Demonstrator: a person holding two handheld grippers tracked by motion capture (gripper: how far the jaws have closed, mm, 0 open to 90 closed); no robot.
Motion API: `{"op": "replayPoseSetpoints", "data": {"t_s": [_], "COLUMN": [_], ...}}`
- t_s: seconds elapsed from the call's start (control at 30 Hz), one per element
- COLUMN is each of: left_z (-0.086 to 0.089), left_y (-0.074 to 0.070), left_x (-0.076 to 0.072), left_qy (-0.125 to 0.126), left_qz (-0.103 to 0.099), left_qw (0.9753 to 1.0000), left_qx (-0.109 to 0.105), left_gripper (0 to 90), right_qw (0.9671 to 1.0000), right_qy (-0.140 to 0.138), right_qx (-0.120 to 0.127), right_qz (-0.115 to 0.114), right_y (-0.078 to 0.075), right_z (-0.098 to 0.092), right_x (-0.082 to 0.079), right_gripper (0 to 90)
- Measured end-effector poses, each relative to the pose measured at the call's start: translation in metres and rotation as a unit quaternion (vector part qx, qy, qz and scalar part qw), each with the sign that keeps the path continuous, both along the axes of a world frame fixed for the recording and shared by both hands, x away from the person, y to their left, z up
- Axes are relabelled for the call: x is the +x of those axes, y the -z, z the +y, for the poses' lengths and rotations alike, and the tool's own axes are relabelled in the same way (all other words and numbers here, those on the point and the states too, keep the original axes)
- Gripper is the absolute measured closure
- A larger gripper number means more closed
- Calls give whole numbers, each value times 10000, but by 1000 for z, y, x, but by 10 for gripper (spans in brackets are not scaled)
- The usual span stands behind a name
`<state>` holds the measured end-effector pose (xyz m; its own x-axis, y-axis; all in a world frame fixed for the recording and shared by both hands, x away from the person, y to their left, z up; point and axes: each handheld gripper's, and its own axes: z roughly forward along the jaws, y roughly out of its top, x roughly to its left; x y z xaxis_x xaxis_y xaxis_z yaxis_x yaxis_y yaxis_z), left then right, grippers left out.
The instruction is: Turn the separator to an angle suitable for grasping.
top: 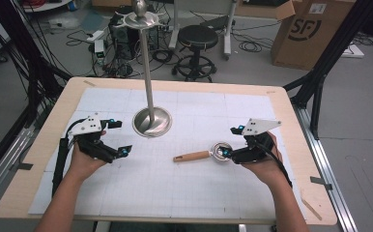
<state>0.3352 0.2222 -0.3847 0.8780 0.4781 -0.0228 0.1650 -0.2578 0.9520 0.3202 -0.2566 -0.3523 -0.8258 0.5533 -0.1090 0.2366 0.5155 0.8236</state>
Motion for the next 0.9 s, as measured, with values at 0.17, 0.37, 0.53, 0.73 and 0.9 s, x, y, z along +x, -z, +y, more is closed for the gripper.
{"op": "replayPoseSetpoints", "data": {"t_s": [0.17,0.37,0.53,0.73,0.9], "left_z": [-1,-1,-1,-1,0], "left_y": [0,1,0,1,0], "left_x": [0,1,0,1,1], "left_qy": [16,0,16,16,6], "left_qz": [0,12,-17,6,-5], "left_qw": [10000,10000,10000,10000,10000], "left_qx": [48,30,24,43,18], "left_gripper": [17,17,17,17,17], "right_qw": [10000,9999,9996,9985,9979], "right_qy": [-34,-70,-95,-201,-246], "right_qx": [-76,-151,-258,-496,-571], "right_qz": [34,12,65,110,192], "right_y": [1,-1,-3,-3,-1], "right_z": [3,6,11,21,27], "right_x": [1,4,7,13,17], "right_gripper": [235,244,247,254,256]}}
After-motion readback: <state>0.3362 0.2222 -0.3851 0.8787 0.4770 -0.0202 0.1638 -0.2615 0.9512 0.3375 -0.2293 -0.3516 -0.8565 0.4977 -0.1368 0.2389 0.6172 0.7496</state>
